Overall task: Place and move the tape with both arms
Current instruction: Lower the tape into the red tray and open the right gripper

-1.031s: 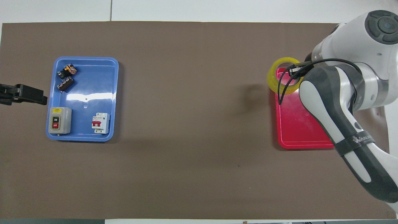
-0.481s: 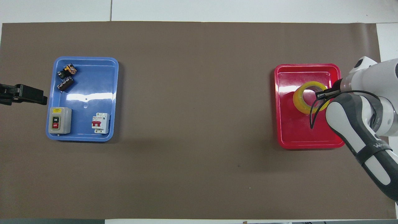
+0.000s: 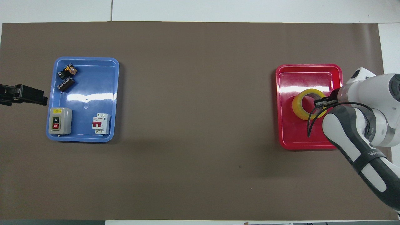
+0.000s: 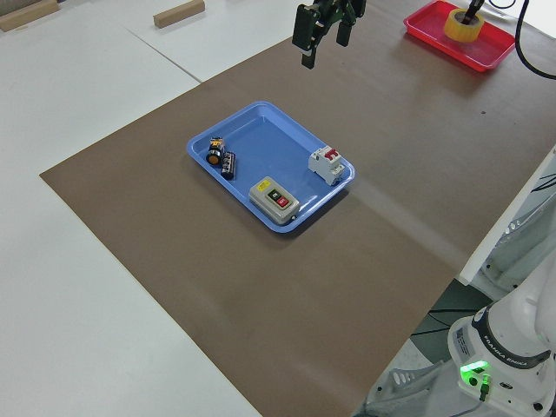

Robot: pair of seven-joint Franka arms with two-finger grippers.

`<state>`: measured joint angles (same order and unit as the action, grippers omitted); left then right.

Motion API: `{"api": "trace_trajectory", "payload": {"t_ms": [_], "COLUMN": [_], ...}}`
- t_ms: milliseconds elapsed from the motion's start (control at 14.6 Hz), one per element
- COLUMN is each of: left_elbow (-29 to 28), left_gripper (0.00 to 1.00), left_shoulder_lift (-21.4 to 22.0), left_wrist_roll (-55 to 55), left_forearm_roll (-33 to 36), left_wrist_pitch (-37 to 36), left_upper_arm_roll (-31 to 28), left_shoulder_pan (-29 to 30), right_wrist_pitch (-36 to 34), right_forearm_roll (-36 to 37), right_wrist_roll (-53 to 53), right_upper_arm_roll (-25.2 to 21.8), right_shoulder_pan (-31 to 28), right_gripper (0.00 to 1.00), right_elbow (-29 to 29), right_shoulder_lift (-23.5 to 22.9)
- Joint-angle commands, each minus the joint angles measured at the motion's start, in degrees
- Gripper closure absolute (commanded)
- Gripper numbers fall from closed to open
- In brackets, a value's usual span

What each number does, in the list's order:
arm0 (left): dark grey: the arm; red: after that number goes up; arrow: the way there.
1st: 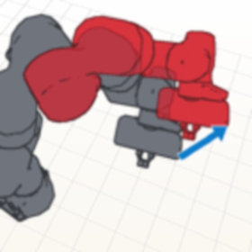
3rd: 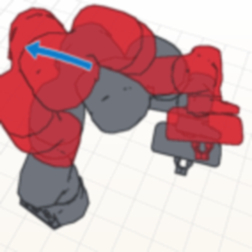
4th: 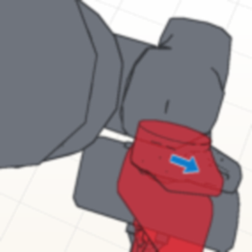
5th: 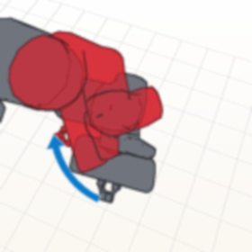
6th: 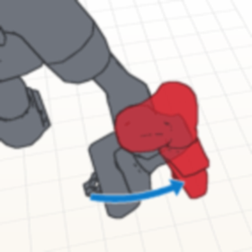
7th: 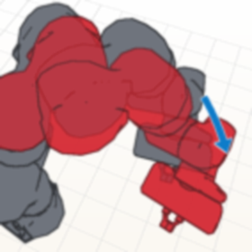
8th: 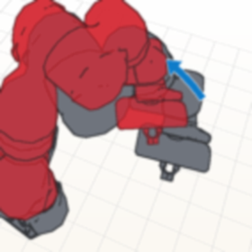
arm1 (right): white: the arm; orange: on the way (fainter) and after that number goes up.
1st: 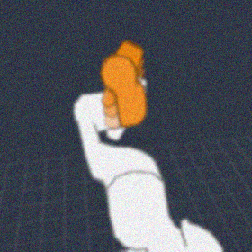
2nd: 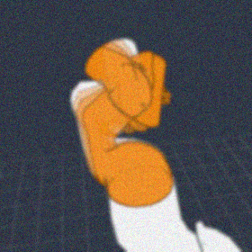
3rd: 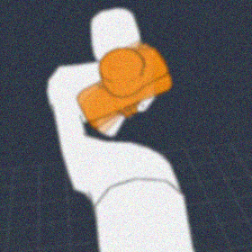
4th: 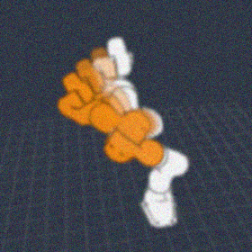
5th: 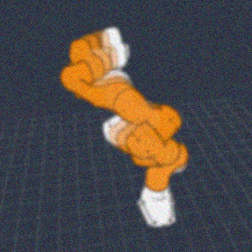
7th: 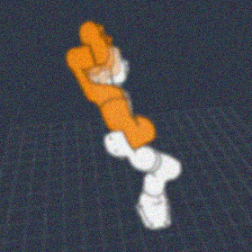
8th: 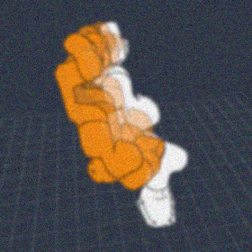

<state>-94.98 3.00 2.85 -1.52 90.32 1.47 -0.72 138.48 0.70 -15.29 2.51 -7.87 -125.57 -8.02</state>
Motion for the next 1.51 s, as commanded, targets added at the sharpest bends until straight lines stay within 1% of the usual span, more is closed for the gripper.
{"api": "trace_trajectory", "payload": {"t_ms": [0, 206, 412, 481, 550, 619, 825, 962, 1031, 1237, 1375, 1443], "left_elbow": [-1.52, -1.44, -1.44, -1.52, -1.52, -1.52, -1.44, -1.44, -1.52, -1.44, -1.44, -1.44], "left_gripper": [0.00, 0.00, 0.00, 0.00, 0.00, 0.00, 0.00, 0.00, 0.00, 0.00, 0.00, 0.00], "left_shoulder_lift": [1.13, 1.13, 1.13, 1.13, 1.13, 1.13, 1.22, 1.13, 1.13, 1.22, 1.13, 1.13], "left_wrist_roll": [0.93, 0.93, 0.93, 0.93, 0.93, 1.02, 0.93, 0.93, 0.93, 0.93, 0.93, 0.93], "left_forearm_roll": [-0.77, -0.77, -0.77, -0.77, -0.77, -0.77, -0.77, -0.77, -0.77, -0.77, -0.77, -0.77], "left_wrist_pitch": [0.74, 0.74, 0.74, 0.74, 0.74, 0.74, 0.74, 0.74, 0.74, 0.74, 0.74, 0.74], "left_upper_arm_roll": [0.03, 0.03, 0.03, 0.03, 0.03, 0.03, 0.11, 0.03, 0.03, 0.03, 0.03, 0.03], "left_shoulder_pan": [0.45, 0.45, 0.37, 0.45, 0.37, 0.45, 0.37, 0.45, 0.45, 0.45, 0.37, 0.45], "right_wrist_pitch": [2.32, 3.90, 4.52, 4.61, 4.61, 4.70, 4.26, 2.95, 0.68, -7.05, -14.51, -19.60], "right_forearm_roll": [-1.23, -1.23, -1.23, -1.23, -1.23, -1.23, -1.23, -1.23, -1.14, -0.18, 0.00, 0.09], "right_wrist_roll": [-2.29, -2.20, -1.94, -1.76, -1.68, -1.68, -1.15, 1.99, 3.93, 11.48, 14.57, 15.19], "right_upper_arm_roll": [0.56, 0.56, 0.56, 0.56, 0.56, 0.56, 0.56, 0.56, 0.65, 0.56, 0.56, 0.56], "right_shoulder_pan": [-1.09, -1.09, -1.09, -1.00, -1.00, -1.00, -0.92, -0.30, -0.21, 2.59, 2.78, 2.86], "right_gripper": [1.00, 1.00, 1.00, 0.73, 0.26, 0.00, 0.00, 0.00, 0.00, 0.00, 0.00, 0.00], "right_elbow": [-1.35, -1.35, -1.35, -1.35, -1.35, -1.35, -0.74, 1.54, 3.21, 7.78, 12.16, 15.23], "right_shoulder_lift": [-0.06, -1.30, -1.48, -1.48, -1.48, -1.48, -1.48, -0.95, -0.25, 2.29, 4.31, 5.19]}}
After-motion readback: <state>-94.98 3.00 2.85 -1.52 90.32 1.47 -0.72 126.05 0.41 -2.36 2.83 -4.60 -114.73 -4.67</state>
